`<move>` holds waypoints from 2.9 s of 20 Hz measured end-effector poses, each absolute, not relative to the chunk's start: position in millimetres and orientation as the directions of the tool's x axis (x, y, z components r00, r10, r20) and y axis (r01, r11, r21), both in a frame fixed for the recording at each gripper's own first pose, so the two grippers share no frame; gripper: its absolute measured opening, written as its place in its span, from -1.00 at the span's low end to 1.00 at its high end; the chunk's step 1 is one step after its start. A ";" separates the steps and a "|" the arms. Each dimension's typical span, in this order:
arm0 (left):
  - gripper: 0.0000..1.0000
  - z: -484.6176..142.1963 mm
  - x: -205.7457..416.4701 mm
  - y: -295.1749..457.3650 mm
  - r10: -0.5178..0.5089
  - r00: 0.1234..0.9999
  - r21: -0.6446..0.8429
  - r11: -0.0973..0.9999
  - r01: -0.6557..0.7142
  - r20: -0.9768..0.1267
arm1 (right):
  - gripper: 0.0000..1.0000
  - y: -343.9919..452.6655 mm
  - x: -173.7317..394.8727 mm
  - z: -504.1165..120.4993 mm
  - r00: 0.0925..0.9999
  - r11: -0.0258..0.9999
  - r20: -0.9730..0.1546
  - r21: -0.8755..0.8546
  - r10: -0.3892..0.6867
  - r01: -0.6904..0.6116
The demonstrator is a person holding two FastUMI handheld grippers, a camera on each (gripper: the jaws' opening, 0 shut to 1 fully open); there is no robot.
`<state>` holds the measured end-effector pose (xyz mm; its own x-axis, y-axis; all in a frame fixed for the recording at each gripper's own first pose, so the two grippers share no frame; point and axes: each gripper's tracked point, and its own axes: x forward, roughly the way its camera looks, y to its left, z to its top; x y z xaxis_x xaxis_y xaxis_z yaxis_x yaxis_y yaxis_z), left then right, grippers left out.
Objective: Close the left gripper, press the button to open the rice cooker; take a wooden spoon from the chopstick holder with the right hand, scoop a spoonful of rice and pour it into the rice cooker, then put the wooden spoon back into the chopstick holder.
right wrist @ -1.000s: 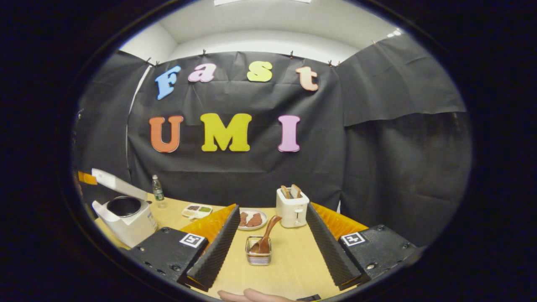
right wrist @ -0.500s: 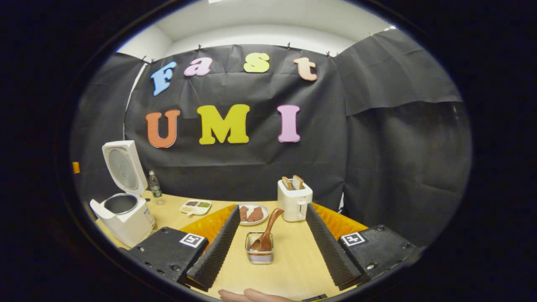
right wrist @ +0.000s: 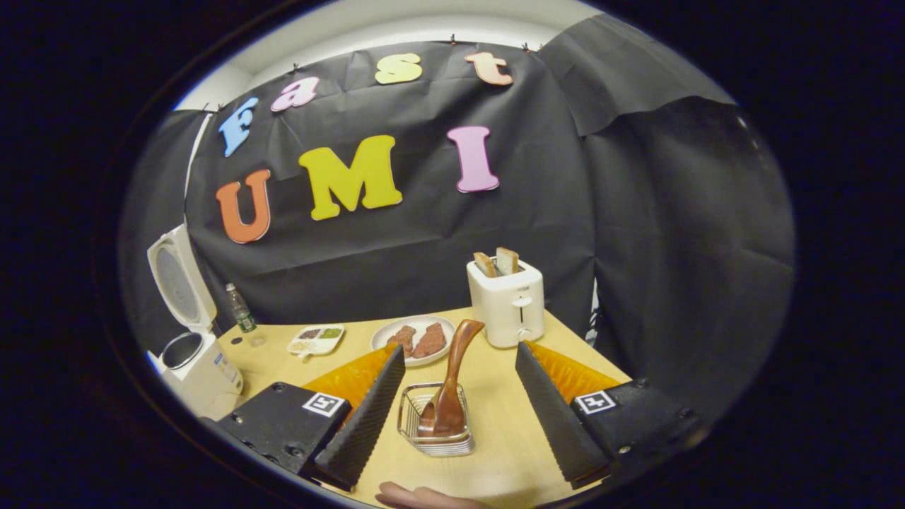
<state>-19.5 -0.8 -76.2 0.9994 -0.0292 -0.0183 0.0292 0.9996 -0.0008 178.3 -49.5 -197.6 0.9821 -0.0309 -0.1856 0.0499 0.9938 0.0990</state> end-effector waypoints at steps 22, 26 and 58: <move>0.88 -94.3 -39.2 28.2 -0.002 0.997 -0.019 1.000 0.003 0.072 | -0.54 -31.7 246.4 -207.9 0.954 0.969 -0.267 0.235 0.136 -0.072; 0.87 -84.0 -65.0 39.8 0.009 0.995 0.003 1.000 -0.009 0.101 | -0.54 -28.9 214.4 -161.4 0.981 0.984 -0.181 0.172 0.075 -0.044; 0.89 -93.4 -124.6 44.9 -0.023 0.995 0.029 0.999 0.021 0.100 | -0.55 203.0 104.0 -275.6 0.972 0.970 -0.202 -0.183 0.125 -0.162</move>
<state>-124.6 44.9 -93.4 0.9947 -0.0234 0.1001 0.0206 0.9994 0.0292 104.0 203.0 -275.6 0.9715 0.1245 -0.2016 -0.1623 0.9696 -0.1830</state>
